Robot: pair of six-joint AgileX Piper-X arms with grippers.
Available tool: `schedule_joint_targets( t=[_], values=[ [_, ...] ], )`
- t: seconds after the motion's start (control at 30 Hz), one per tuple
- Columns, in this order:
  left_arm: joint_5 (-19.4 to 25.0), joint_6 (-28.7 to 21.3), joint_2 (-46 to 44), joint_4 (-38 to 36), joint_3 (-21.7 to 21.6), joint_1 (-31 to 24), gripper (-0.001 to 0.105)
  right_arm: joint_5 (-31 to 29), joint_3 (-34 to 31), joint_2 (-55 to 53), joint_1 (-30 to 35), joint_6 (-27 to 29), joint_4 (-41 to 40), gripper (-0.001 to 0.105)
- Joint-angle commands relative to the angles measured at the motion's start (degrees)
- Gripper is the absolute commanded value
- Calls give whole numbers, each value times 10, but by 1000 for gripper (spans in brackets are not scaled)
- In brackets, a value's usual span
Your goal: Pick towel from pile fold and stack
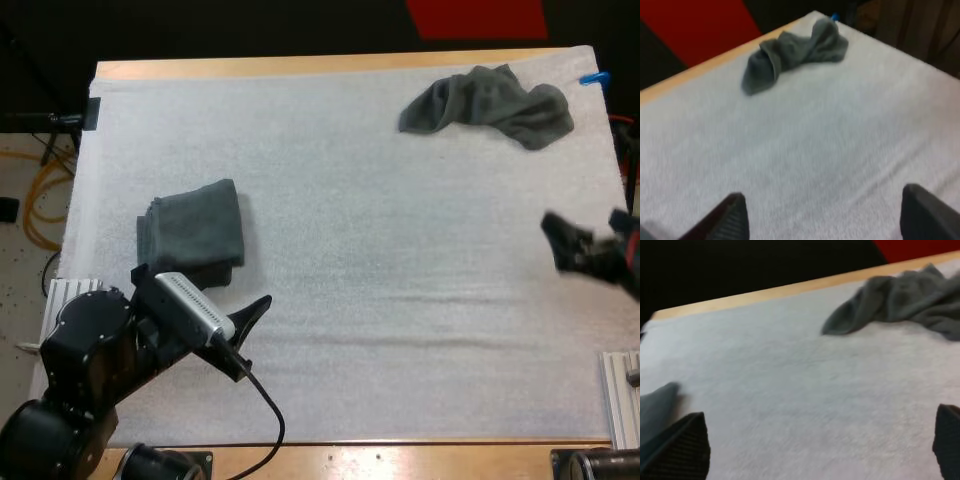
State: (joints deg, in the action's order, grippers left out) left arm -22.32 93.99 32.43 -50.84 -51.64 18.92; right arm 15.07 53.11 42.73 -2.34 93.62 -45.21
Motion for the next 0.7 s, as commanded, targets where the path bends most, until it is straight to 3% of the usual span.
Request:
schedule_joint_targets(
  t=[0.0, 0.23, 0.4, 0.67],
  values=[
    [-4, 5, 1, 20, -5, 2, 62, -28, 7, 37, 1, -9, 31, 88],
    [-4, 5, 1, 35, -5, 2, 62, -143, 83, 268, 1, -36, 127, 88],
    [-4, 5, 1, 35, -5, 2, 62, -151, 163, 416, 1, -94, 166, 88],
    [-6, 5, 1, 35, -5, 2, 62, -214, 318, 629, 2, -170, 177, 88]
  ],
)
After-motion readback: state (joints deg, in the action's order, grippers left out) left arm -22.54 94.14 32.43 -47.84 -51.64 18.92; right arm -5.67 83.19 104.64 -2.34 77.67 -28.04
